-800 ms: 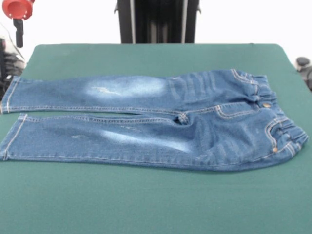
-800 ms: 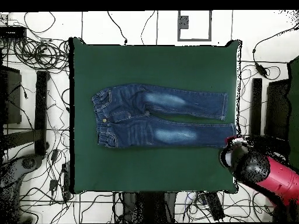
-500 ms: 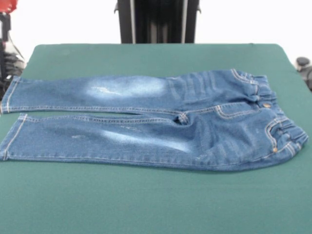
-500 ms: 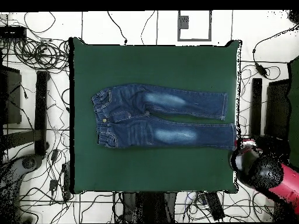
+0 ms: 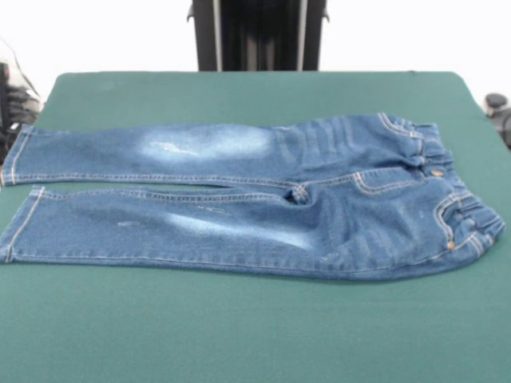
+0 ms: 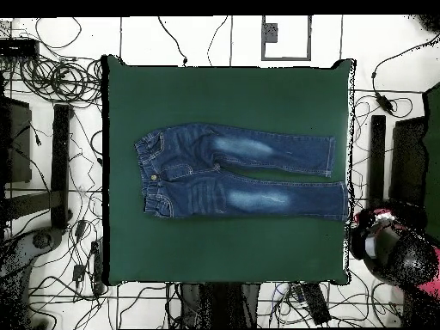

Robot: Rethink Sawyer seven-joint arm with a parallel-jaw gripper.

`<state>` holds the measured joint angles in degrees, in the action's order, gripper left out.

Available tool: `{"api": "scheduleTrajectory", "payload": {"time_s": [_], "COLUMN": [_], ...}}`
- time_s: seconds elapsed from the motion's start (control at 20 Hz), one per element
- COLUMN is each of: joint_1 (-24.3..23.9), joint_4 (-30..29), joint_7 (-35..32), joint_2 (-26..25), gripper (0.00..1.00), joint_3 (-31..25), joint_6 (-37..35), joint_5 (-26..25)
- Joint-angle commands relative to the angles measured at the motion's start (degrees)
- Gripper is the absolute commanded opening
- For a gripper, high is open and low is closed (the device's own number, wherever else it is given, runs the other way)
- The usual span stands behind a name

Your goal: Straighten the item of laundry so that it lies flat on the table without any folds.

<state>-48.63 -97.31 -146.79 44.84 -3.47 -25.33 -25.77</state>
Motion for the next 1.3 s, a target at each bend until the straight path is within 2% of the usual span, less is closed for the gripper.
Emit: {"api": "scheduleTrajectory", "payload": {"time_s": [0.05,0.85,1.3], "joint_1": [0.85,1.97,4.27], "joint_4": [-0.22,1.88,4.07], "joint_7": [25.58,34.63,36.08], "joint_2": [-3.48,-7.59,-9.67], "gripper": [1.0,1.0,1.0], "joint_3": [-14.88,-24.78,-26.06], "joint_6": [-9.1,-13.22,-12.12], "joint_5": [-4.96,-8.03,-11.25]}}
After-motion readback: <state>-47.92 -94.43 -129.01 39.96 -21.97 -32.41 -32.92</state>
